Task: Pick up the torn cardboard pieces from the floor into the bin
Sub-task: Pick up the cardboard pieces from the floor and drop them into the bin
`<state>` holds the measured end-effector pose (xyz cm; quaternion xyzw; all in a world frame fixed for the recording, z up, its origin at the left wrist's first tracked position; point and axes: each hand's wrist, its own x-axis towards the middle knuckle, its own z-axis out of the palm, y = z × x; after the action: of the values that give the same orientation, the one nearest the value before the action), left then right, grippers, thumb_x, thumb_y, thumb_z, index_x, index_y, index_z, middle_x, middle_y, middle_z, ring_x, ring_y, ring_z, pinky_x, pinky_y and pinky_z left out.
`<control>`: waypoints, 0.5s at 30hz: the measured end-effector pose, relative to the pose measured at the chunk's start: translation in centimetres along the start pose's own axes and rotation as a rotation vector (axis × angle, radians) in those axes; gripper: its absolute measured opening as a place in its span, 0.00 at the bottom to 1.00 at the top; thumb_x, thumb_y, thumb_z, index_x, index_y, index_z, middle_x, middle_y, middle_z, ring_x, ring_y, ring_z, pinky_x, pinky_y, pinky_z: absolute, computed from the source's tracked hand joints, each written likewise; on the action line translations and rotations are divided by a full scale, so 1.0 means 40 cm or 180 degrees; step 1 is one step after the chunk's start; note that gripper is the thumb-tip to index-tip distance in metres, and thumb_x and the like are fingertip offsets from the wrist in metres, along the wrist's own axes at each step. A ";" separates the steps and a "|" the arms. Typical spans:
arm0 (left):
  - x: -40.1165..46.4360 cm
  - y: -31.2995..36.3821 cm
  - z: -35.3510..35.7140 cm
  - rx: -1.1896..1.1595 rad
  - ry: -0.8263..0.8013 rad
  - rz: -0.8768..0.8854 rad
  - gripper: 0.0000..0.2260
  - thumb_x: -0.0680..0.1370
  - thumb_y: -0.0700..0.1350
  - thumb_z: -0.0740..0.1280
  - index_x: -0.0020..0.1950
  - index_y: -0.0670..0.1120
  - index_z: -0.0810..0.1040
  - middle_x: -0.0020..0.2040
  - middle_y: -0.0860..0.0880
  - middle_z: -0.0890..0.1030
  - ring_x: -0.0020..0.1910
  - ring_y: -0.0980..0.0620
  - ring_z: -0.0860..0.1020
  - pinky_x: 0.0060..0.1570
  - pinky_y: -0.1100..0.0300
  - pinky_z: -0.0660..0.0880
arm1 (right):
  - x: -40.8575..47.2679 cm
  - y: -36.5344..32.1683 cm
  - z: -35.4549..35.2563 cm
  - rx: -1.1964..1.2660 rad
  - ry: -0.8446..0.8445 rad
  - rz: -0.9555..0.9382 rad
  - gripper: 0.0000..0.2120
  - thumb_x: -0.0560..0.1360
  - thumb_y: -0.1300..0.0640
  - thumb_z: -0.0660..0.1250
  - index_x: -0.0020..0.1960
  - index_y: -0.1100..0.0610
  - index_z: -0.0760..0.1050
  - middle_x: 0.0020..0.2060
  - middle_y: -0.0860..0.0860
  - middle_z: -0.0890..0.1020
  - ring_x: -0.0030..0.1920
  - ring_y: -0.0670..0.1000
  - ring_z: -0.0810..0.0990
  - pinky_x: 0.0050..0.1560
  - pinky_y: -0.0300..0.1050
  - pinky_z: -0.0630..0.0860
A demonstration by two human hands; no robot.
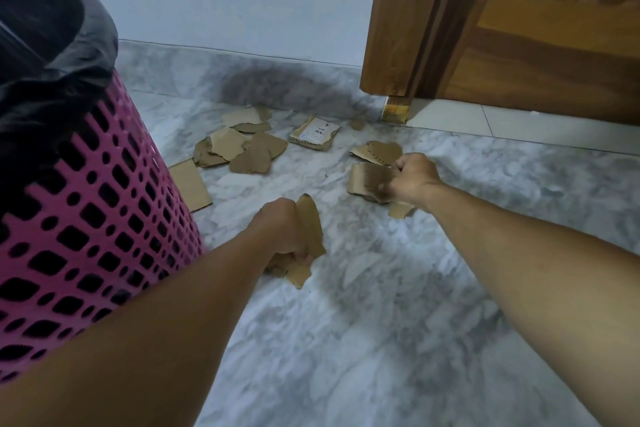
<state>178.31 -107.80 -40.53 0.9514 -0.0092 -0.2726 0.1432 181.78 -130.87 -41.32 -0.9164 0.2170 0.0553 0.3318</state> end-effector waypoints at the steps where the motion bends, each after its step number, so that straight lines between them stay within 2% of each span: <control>1: 0.000 0.005 0.004 0.0028 -0.0008 0.0011 0.26 0.64 0.45 0.79 0.58 0.42 0.74 0.47 0.47 0.75 0.46 0.46 0.76 0.40 0.57 0.73 | 0.014 0.001 0.006 -0.0120 -0.0020 0.0028 0.15 0.64 0.55 0.79 0.46 0.56 0.79 0.49 0.55 0.80 0.49 0.54 0.79 0.43 0.42 0.72; 4: -0.006 0.018 0.020 -0.0090 0.0120 -0.0040 0.24 0.63 0.43 0.80 0.54 0.43 0.76 0.43 0.48 0.75 0.42 0.48 0.75 0.38 0.57 0.72 | 0.042 0.003 0.036 -0.0482 -0.0147 0.0115 0.27 0.61 0.49 0.78 0.57 0.57 0.77 0.55 0.56 0.77 0.53 0.58 0.78 0.49 0.46 0.77; 7: -0.009 0.013 0.026 -0.0519 0.0245 -0.0190 0.17 0.63 0.40 0.79 0.46 0.44 0.76 0.38 0.48 0.74 0.36 0.51 0.73 0.34 0.59 0.71 | 0.044 0.003 0.054 -0.0640 -0.0104 0.0195 0.26 0.65 0.48 0.74 0.59 0.57 0.74 0.59 0.56 0.73 0.59 0.61 0.72 0.56 0.51 0.76; 10: -0.005 -0.005 0.026 -0.0820 0.0185 -0.0263 0.16 0.62 0.39 0.78 0.45 0.43 0.78 0.43 0.45 0.79 0.37 0.49 0.75 0.31 0.61 0.71 | 0.040 0.005 0.054 -0.0740 -0.0045 0.0227 0.25 0.69 0.48 0.74 0.62 0.56 0.72 0.61 0.57 0.68 0.63 0.63 0.66 0.62 0.55 0.71; 13: -0.014 -0.008 0.026 -0.0925 0.0165 -0.0218 0.19 0.61 0.39 0.79 0.50 0.42 0.80 0.45 0.44 0.81 0.41 0.47 0.78 0.36 0.58 0.74 | 0.028 0.007 0.047 -0.0259 -0.0165 0.0178 0.23 0.66 0.54 0.77 0.56 0.55 0.71 0.62 0.57 0.66 0.60 0.62 0.70 0.63 0.53 0.74; 15: -0.022 -0.008 0.030 -0.0987 0.0218 -0.0194 0.19 0.63 0.39 0.78 0.52 0.42 0.80 0.47 0.44 0.81 0.42 0.47 0.79 0.38 0.58 0.75 | 0.007 0.012 0.046 0.0116 -0.0188 0.0072 0.25 0.64 0.57 0.79 0.53 0.53 0.67 0.59 0.56 0.67 0.56 0.58 0.73 0.62 0.50 0.74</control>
<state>176.90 -107.72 -41.14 0.9264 0.0667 -0.2423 0.2803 181.91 -130.16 -43.08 -0.9057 0.2185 0.0822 0.3540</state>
